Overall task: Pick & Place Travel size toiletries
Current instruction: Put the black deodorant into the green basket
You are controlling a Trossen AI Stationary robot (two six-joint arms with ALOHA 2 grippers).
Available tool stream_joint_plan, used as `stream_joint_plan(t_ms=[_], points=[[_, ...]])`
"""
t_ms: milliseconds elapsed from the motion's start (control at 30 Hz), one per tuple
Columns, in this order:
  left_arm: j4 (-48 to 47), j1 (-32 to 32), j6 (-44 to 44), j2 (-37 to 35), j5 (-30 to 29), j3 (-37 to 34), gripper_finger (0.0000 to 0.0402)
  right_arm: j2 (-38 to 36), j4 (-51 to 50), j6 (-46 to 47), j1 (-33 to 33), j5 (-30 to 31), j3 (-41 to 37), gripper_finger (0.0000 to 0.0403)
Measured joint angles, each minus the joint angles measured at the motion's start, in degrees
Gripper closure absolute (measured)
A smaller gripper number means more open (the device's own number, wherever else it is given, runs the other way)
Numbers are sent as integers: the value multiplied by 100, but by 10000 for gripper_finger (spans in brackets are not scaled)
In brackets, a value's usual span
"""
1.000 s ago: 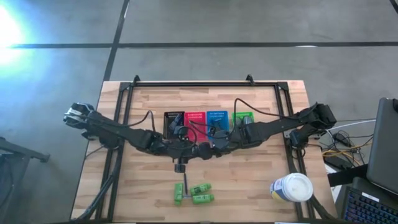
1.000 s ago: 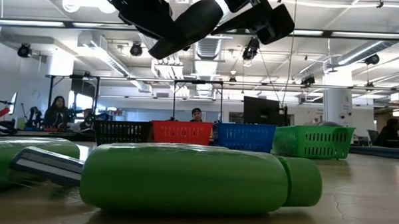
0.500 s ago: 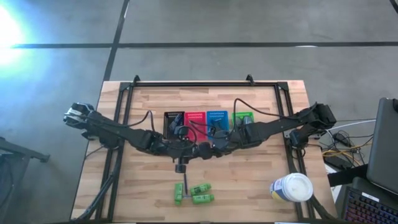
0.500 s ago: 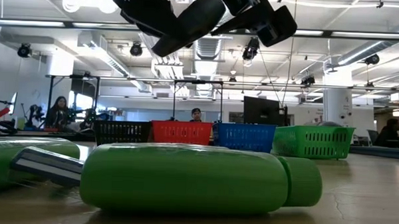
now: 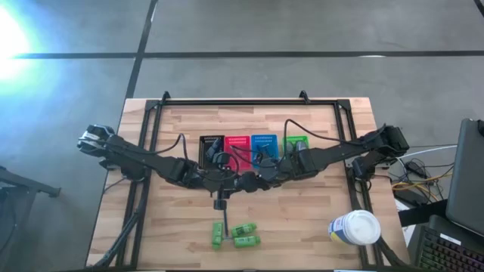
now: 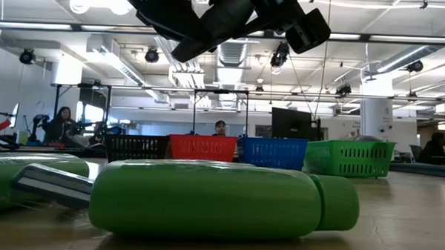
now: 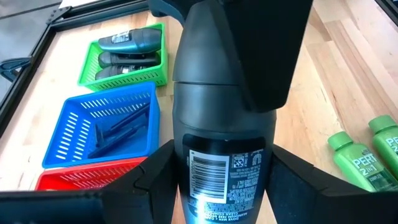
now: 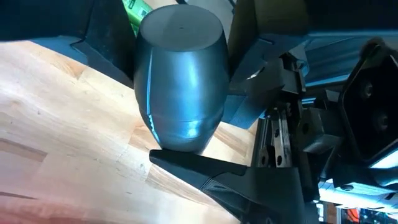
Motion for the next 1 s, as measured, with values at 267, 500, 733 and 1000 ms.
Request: stream_joint_plan(t_ms=[267,500,733,1000], points=[[38,0,2,-26,-177,22,119,11,-237,22,60,326,-19,215],[-889,-76,-504,-406,-307,-16,87,-406,-2254,624,438,1628,83,215],[-1394,-69,-974,-924,-638,-349,92,-529,-5961,2672,923,3077,119,215],[-1306,-61,-956,-1130,-629,-642,92,-426,-5086,2083,89,3331,-715,211]])
